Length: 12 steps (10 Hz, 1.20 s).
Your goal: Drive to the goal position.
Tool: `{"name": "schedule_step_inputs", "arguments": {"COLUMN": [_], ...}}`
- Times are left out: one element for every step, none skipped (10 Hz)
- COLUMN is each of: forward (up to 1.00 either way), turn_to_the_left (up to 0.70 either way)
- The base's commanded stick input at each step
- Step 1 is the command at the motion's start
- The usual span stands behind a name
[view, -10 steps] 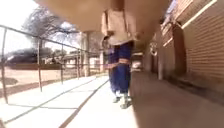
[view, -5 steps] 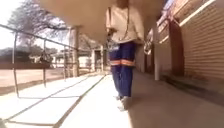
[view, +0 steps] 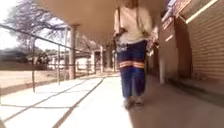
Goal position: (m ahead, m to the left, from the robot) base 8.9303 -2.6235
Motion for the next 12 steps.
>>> {"name": "schedule_step_inputs", "arguments": {"forward": [0.85, 0.85, 0.85, 0.85, 0.85, 0.85, 0.55, 0.26, 0.00, 0.00, 0.00, 0.00], "turn_to_the_left": [0.00, 0.00, 0.00, 0.00, 0.00, 0.00, 0.00, 0.00, 0.00, 0.00, 0.00, 0.00]}}
